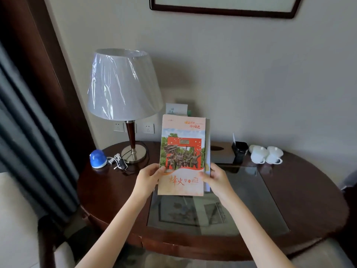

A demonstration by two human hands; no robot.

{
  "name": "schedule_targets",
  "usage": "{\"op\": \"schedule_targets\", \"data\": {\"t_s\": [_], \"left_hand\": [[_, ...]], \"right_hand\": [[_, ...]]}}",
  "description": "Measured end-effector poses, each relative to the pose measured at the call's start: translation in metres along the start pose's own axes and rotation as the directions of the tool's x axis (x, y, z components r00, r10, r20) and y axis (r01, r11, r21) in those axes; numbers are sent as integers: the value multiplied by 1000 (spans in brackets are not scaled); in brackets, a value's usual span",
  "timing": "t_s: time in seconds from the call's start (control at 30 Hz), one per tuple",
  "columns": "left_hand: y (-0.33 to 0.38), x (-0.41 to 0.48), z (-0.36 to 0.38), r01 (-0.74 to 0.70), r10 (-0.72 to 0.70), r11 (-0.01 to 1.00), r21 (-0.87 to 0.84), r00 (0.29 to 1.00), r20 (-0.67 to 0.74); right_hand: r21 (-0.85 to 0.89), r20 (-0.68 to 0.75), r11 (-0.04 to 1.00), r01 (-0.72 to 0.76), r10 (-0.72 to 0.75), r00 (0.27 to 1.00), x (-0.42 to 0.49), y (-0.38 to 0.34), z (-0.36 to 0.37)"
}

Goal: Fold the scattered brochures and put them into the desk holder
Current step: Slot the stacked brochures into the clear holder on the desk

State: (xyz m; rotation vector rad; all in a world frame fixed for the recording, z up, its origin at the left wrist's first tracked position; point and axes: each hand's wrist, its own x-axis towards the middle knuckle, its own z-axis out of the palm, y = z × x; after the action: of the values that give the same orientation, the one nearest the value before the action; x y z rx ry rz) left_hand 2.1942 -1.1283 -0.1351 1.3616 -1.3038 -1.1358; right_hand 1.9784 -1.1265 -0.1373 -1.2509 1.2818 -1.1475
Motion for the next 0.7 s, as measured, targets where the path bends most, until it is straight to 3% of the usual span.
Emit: {"op": "schedule_targets", "data": {"t_s": [0.17,0.4,0.7], "left_hand": [[-35,84,13,42,-41,999,-25,997,63],[-93,191,31,149,-169,976,158,978,122],[-143,240,56,279,-332,917,285,929,162]], "right_hand": [[-14,-11,998,-64,64,998,74,37,-6],[-20,-51,976,-215,214,975,153,83,-10],[-25,-68,900,-435,432,899,198,135,-19]]}}
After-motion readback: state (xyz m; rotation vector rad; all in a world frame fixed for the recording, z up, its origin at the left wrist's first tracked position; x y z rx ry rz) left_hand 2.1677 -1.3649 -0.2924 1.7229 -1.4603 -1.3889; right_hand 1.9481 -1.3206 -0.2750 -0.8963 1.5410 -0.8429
